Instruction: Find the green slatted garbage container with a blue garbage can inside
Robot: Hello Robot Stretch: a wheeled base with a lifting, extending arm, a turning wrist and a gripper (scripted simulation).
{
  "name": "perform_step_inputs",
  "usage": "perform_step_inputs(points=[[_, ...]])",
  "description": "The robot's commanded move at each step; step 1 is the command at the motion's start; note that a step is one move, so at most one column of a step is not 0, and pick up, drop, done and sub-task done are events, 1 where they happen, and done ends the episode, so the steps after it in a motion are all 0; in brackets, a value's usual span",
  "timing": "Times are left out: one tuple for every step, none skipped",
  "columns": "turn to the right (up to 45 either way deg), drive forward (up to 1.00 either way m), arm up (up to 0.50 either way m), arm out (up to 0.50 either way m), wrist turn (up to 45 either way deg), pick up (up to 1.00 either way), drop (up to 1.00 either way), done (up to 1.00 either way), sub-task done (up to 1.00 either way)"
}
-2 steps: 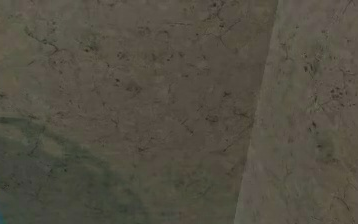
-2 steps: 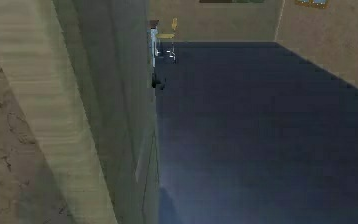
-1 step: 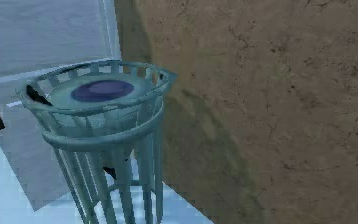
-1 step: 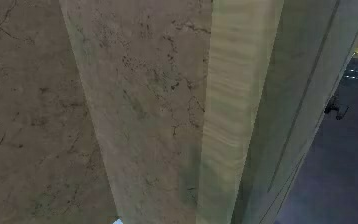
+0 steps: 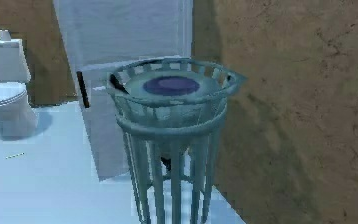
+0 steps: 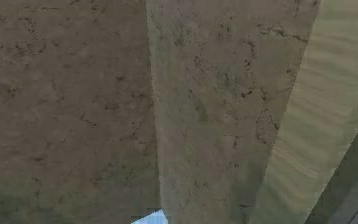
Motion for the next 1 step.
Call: perform_step_inputs(points=[[0.0, 0.00, 0.00, 0.00, 0.0, 0.00, 0.00, 1.00, 0.00]])
